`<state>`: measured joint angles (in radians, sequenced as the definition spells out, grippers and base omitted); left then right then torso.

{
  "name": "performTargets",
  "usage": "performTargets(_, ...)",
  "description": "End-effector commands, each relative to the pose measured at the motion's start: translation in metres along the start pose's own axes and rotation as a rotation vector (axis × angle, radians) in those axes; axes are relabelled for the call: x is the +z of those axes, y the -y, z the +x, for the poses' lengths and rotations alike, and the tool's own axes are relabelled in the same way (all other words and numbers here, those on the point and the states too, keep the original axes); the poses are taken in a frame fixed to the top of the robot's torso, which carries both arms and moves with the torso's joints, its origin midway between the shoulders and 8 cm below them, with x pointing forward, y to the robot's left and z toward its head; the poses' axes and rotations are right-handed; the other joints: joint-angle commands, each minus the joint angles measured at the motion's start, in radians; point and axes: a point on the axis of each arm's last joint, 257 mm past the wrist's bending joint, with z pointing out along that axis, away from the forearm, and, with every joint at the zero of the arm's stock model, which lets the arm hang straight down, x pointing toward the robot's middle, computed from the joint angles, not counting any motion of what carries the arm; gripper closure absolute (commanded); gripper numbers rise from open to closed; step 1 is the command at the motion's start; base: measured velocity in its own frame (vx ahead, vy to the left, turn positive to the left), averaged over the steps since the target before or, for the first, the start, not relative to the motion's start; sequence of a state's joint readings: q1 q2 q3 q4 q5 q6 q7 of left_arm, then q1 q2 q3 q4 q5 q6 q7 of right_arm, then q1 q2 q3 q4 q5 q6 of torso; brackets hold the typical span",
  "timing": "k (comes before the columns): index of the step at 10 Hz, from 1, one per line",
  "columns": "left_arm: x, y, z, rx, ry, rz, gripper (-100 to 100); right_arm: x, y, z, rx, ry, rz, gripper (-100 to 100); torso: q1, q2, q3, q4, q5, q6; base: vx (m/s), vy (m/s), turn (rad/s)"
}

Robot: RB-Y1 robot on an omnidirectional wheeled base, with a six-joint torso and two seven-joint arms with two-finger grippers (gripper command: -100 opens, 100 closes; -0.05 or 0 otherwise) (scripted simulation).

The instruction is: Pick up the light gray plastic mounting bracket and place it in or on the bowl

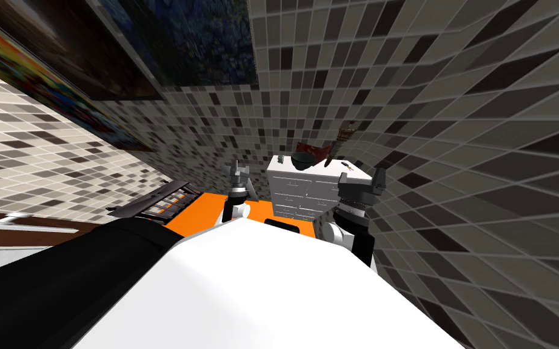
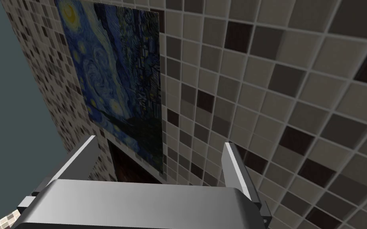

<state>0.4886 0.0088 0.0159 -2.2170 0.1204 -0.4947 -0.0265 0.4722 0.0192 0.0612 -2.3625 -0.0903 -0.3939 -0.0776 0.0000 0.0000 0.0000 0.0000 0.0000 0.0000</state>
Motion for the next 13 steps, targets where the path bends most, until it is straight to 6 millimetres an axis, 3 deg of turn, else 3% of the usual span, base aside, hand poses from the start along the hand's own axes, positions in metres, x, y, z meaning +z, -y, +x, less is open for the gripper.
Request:
performTargets(1,0.003,0.0,0.003,0.008,-0.027,-0.002,-100,0.0,0.0,0.0,0.0,0.0,0.0,0,0.0,0.0,0.0,0.0,0.0,0.0,-0.016,0.005,-0.018)
performTargets(13,0.045,0.008,0.029,0.09,-0.283,-0.04,-100,0.0,0.0,0.0,0.0,0.0,0.0,0,0.0,0.004,0.002,0.001,0.0,0.0,-0.058,0.004,-0.042)
